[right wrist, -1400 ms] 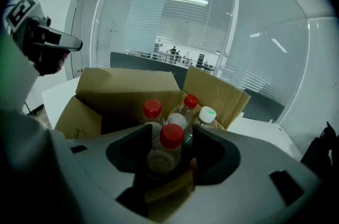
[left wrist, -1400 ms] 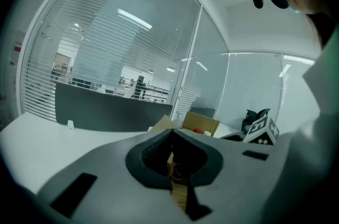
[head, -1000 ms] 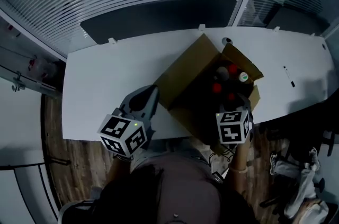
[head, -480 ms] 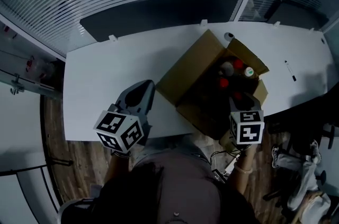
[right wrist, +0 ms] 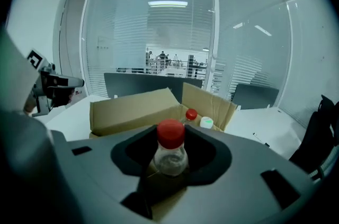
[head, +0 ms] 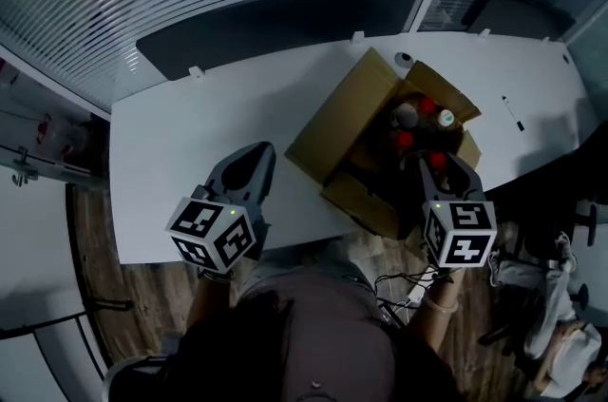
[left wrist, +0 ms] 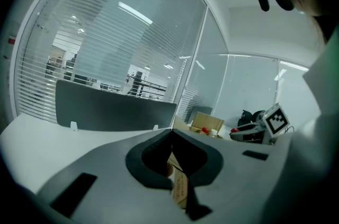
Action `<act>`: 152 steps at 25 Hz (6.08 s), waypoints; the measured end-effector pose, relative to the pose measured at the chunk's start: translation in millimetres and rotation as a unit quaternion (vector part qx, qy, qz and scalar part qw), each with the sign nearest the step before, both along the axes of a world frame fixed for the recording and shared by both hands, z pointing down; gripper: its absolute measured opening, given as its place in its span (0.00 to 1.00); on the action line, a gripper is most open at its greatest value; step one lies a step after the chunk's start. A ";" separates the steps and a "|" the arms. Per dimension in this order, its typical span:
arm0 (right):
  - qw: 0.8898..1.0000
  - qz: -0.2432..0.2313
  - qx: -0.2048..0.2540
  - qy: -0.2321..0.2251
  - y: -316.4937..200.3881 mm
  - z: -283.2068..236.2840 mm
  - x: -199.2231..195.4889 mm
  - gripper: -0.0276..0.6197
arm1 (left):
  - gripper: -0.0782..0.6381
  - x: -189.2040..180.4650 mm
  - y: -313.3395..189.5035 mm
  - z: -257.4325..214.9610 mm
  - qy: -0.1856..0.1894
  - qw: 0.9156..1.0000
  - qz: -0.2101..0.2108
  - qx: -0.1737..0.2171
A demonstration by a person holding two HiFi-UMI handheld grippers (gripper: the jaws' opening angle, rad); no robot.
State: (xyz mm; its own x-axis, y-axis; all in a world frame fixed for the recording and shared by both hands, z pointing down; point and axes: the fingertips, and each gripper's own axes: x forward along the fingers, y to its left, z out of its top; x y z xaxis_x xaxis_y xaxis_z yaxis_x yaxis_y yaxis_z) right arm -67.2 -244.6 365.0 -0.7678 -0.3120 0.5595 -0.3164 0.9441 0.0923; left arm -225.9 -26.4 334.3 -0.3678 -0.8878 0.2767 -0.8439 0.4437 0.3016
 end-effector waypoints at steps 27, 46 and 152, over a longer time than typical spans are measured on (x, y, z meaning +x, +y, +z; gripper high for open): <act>0.976 -0.128 0.076 -0.160 134.3 -148.8 -80.7 0.30 | 0.12 -48.9 110.7 -5.6 0.000 0.997 -0.072 0.027; 0.937 -0.288 0.033 -0.194 238.6 -148.9 -143.6 0.30 | 0.12 -44.9 198.1 -14.3 -0.021 0.984 -0.175 0.019; 0.891 -0.444 -0.054 -0.071 412.0 58.4 -220.3 0.30 | 0.12 -72.4 314.7 12.5 -0.007 0.966 -0.259 -0.012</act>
State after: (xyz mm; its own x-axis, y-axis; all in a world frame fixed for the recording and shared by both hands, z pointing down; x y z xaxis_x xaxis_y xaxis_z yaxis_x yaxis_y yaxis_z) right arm -287.5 167.5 423.4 -0.7503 0.5051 0.4266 0.5598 0.8286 0.0036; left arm -298.3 288.4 346.8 -0.7648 -0.5772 0.2862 -0.5113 0.8141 0.2754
